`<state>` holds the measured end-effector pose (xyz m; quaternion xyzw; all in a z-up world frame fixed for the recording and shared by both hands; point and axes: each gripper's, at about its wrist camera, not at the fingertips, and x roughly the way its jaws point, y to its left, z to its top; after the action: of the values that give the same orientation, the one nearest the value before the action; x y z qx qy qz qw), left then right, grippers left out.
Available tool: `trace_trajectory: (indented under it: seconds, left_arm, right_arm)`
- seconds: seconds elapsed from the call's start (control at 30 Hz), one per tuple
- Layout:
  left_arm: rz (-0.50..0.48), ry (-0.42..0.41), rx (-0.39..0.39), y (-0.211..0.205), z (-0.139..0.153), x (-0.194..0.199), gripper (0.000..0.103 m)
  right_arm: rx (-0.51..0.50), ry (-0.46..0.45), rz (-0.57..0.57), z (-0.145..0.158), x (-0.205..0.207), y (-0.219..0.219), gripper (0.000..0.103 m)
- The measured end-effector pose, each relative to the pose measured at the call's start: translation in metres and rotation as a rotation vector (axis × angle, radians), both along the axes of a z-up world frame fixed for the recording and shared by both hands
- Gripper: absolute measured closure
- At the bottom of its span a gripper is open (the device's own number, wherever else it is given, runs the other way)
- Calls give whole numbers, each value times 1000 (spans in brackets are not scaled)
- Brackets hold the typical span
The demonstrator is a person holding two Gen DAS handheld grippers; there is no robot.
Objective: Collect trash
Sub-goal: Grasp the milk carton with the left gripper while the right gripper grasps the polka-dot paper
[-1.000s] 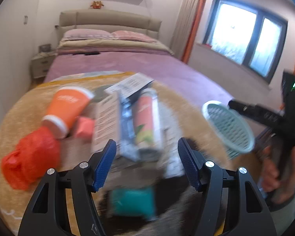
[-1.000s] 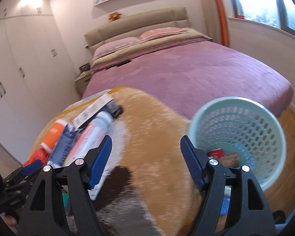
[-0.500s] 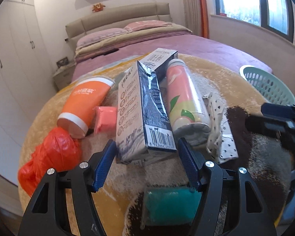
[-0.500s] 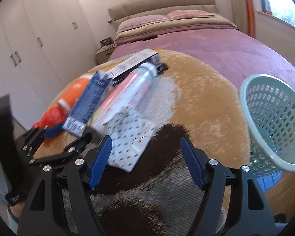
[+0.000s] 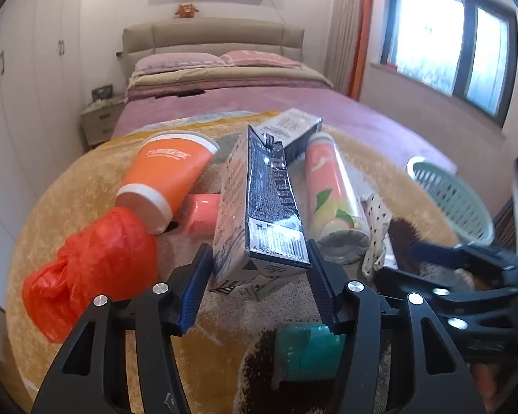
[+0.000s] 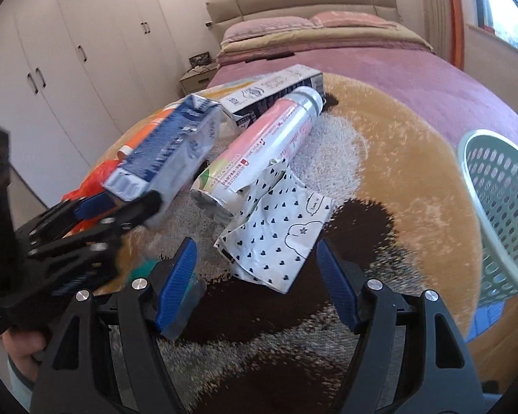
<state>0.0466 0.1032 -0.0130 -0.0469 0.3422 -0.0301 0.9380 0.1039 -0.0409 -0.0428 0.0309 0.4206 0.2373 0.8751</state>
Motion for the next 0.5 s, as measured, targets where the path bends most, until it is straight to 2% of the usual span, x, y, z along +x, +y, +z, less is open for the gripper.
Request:
trace_trajectory:
  seconds: [0.1, 0.17, 0.23, 0.3, 0.4, 0.5]
  left_arm:
    - [-12, 0, -84, 12, 0, -4, 52]
    - [-15, -3, -95, 13, 0, -6, 52]
    - [-17, -2, -96, 12, -1, -6, 52]
    - [-20, 4, -91, 11, -2, -3, 52]
    - [-17, 16, -73, 7, -2, 3, 51]
    - [0, 33, -68, 5, -5, 10, 51]
  right_arm:
    - [-41, -10, -17, -4, 5, 11, 35]
    - [-68, -18, -27, -5, 8, 17, 36]
    - [-100, -28, -29, -7, 9, 22, 45]
    - [-115, -21, -23, -9, 11, 24, 64]
    - [-111, -9, -11, -13, 11, 20, 81]
    - [-82, -5, -10, -13, 10, 11, 92]
